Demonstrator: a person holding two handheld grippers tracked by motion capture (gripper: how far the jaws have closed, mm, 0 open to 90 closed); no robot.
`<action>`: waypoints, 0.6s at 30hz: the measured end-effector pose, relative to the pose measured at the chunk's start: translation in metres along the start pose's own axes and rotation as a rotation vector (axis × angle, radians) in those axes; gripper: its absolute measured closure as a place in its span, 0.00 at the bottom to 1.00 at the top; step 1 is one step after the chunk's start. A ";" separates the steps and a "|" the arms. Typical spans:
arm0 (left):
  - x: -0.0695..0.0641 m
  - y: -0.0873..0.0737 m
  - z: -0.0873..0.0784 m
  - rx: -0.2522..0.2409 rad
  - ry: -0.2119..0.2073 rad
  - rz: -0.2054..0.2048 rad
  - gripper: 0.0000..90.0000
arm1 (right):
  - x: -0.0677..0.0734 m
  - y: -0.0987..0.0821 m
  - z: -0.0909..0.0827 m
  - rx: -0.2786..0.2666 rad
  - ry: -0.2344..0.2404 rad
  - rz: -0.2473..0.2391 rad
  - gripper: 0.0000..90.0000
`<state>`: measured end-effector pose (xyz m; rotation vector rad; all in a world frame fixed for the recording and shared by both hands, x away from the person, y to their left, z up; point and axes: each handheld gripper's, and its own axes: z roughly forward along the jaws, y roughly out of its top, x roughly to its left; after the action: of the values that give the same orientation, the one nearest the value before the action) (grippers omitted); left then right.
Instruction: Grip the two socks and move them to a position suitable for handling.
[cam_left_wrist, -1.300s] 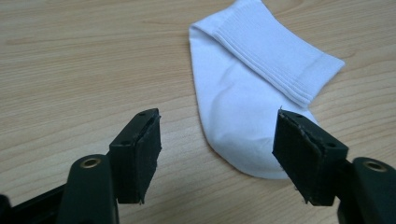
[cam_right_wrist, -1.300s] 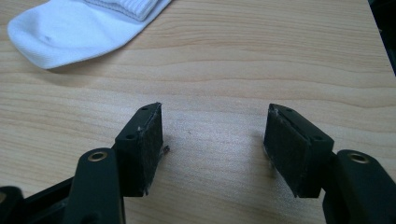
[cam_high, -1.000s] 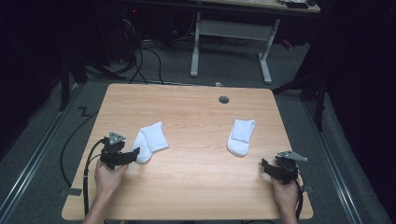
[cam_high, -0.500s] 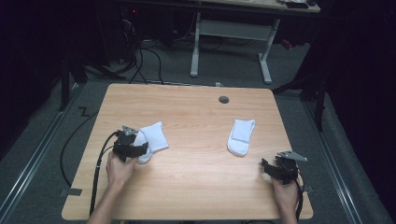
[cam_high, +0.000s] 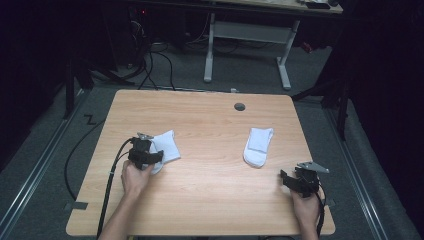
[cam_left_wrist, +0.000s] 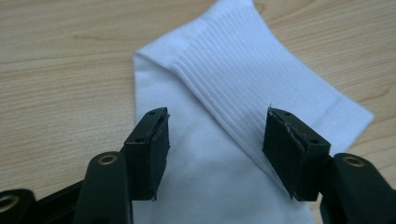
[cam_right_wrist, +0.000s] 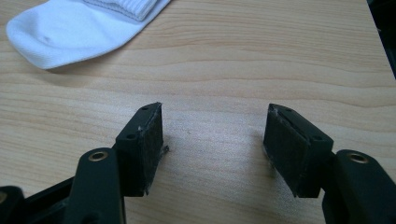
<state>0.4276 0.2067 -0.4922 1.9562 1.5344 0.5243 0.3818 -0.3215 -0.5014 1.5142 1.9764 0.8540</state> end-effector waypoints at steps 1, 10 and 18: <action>0.000 0.000 0.000 0.001 0.002 0.001 0.47 | 0.000 0.000 0.000 0.000 0.000 0.000 0.42; -0.004 0.003 -0.003 0.037 -0.010 0.043 0.68 | 0.000 0.000 0.000 0.000 0.000 0.000 0.42; -0.004 0.003 -0.003 0.039 -0.067 0.053 0.89 | 0.000 0.000 0.000 0.000 0.000 0.000 0.42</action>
<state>0.4273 0.2029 -0.4879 2.0284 1.4651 0.4491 0.3818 -0.3215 -0.5014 1.5144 1.9762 0.8546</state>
